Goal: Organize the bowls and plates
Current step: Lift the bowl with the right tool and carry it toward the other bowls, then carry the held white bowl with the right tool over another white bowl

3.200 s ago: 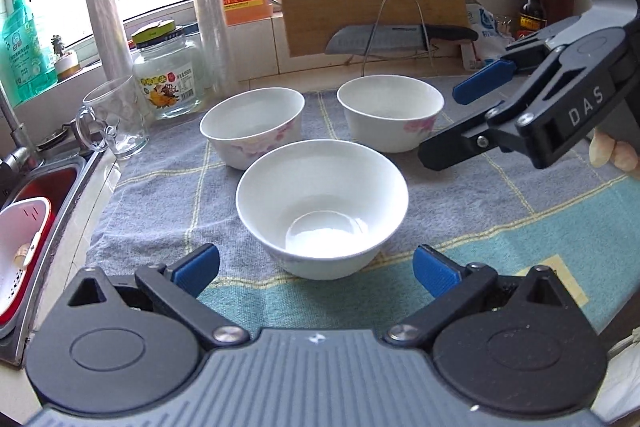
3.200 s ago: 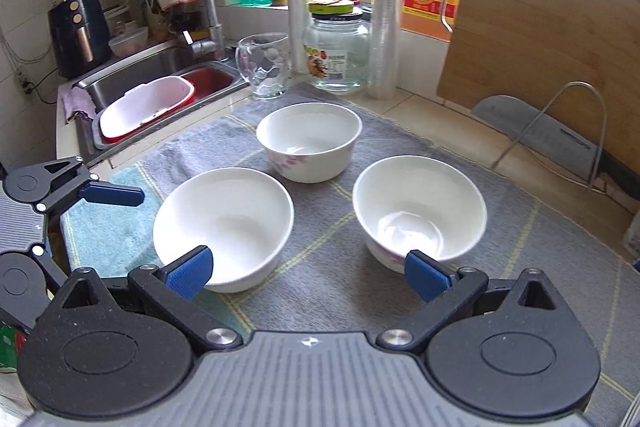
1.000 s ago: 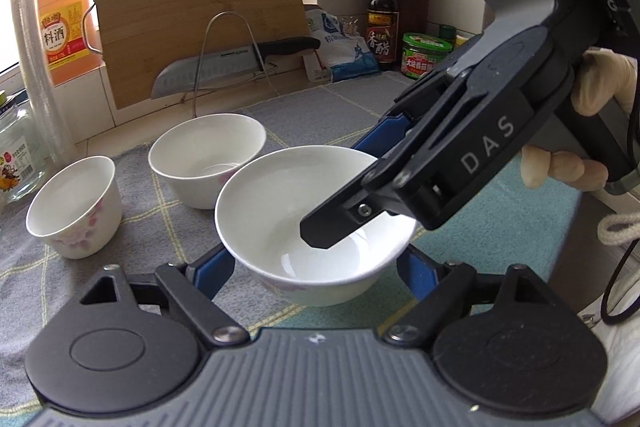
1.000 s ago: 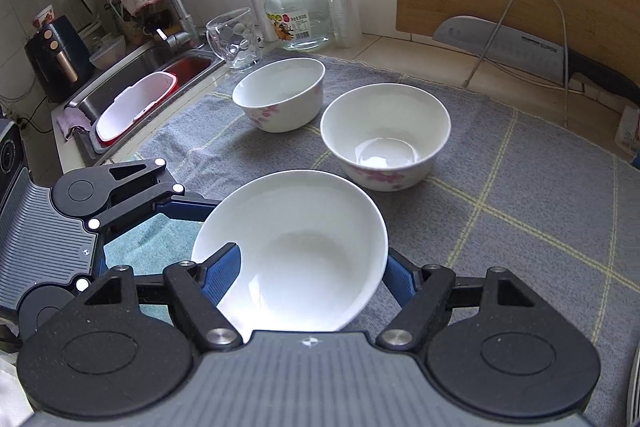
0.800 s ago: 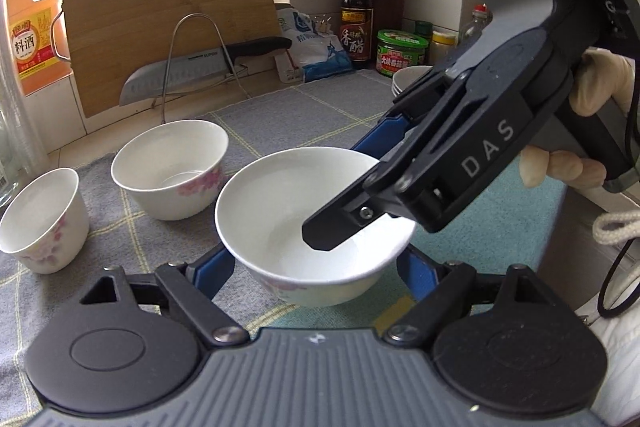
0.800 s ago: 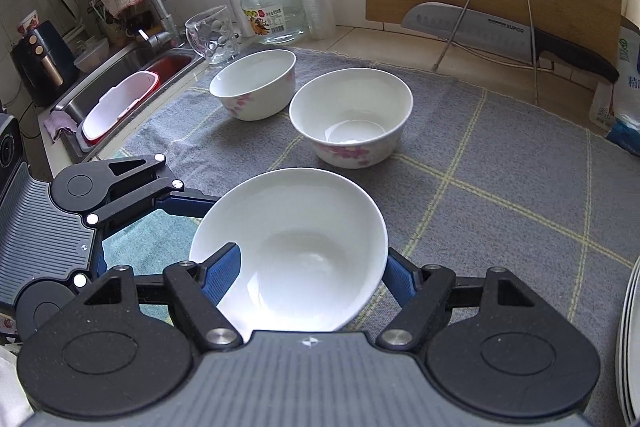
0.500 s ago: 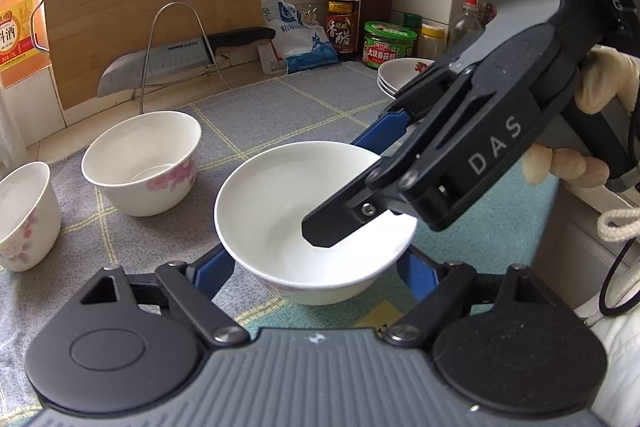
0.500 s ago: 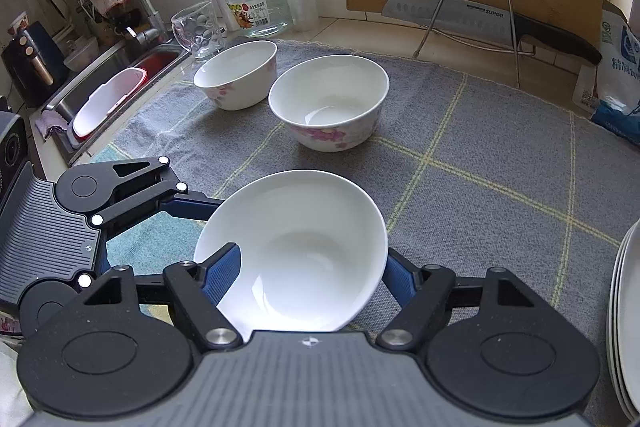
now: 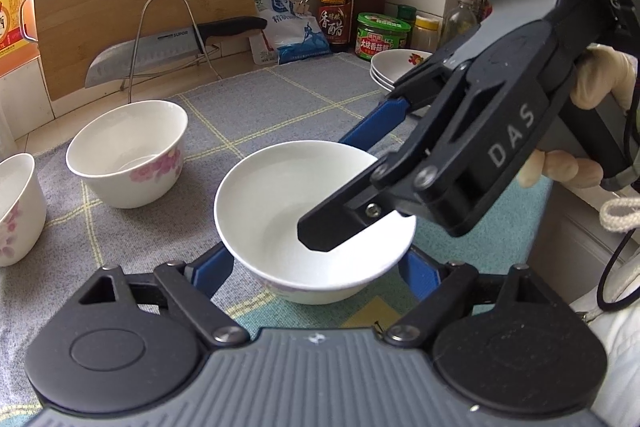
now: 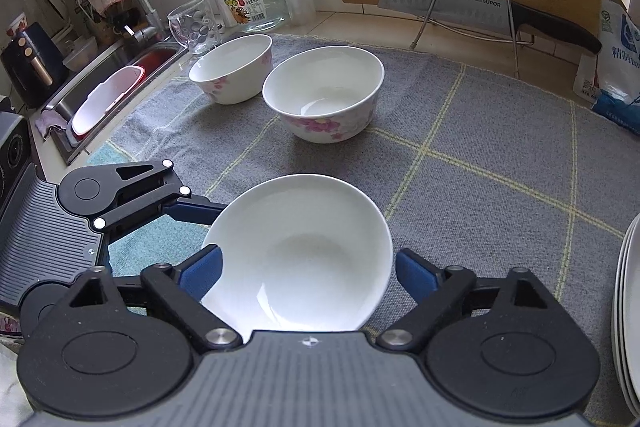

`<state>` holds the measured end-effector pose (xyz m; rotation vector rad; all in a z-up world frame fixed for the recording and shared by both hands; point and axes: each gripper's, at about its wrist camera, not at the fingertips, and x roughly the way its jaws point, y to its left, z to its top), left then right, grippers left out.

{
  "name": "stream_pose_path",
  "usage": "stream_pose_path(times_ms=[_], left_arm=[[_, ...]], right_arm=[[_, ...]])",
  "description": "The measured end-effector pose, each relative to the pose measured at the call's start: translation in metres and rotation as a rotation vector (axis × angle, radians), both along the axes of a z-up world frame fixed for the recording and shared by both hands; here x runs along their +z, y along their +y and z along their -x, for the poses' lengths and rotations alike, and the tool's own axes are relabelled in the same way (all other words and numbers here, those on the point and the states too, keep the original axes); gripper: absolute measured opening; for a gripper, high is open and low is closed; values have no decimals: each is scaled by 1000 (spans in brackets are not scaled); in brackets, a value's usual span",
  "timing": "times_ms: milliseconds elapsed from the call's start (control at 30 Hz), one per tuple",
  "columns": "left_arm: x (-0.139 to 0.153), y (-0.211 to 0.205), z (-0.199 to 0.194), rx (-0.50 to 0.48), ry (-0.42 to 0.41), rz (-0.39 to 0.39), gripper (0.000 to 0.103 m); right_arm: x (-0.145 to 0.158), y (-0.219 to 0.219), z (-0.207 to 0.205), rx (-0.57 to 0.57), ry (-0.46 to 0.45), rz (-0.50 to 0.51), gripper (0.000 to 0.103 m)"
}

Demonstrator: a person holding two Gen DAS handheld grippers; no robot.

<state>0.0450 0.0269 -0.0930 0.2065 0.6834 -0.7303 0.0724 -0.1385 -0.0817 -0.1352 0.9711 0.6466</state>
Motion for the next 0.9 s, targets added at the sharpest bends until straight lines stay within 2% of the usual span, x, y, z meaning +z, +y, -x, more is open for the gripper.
stream_pose_path(times_ms=[133,300,567,900], left_arm=[[5,9,3,0,9,23,95],[14,28,8,52,13,15,96],[20,55,8,188,-2,-11,97],[19,68,-20,362,-43,-36,97]], right_arm=[[8,-1,-1,-5,-37,-10,103],[12,0,-6,-13,-67,-7,103],[14,11,-11,8,-95,6,103],[19,18,-19,-3,-126,9,103]])
